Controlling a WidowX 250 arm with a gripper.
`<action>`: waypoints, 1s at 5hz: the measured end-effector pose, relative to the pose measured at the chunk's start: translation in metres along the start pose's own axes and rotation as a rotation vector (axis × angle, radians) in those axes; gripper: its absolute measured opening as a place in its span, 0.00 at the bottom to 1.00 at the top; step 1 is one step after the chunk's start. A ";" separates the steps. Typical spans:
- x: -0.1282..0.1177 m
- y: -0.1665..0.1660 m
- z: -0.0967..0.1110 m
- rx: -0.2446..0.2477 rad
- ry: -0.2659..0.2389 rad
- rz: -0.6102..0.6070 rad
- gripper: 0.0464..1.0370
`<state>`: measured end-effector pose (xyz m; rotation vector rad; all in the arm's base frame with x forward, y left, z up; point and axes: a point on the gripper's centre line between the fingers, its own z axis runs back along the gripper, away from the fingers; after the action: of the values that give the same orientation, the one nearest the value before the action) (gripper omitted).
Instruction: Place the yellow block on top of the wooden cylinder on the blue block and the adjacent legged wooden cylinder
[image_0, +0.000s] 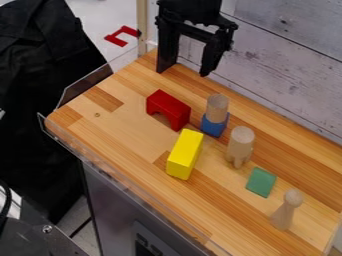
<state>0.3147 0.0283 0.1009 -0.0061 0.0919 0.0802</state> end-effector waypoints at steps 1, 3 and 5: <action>-0.002 -0.002 -0.013 -0.006 0.043 -0.001 0.96; -0.015 -0.010 -0.022 -0.054 0.098 -0.031 0.96; -0.029 -0.017 -0.027 -0.086 0.090 -0.023 0.96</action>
<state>0.2852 0.0084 0.0764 -0.0970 0.1780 0.0613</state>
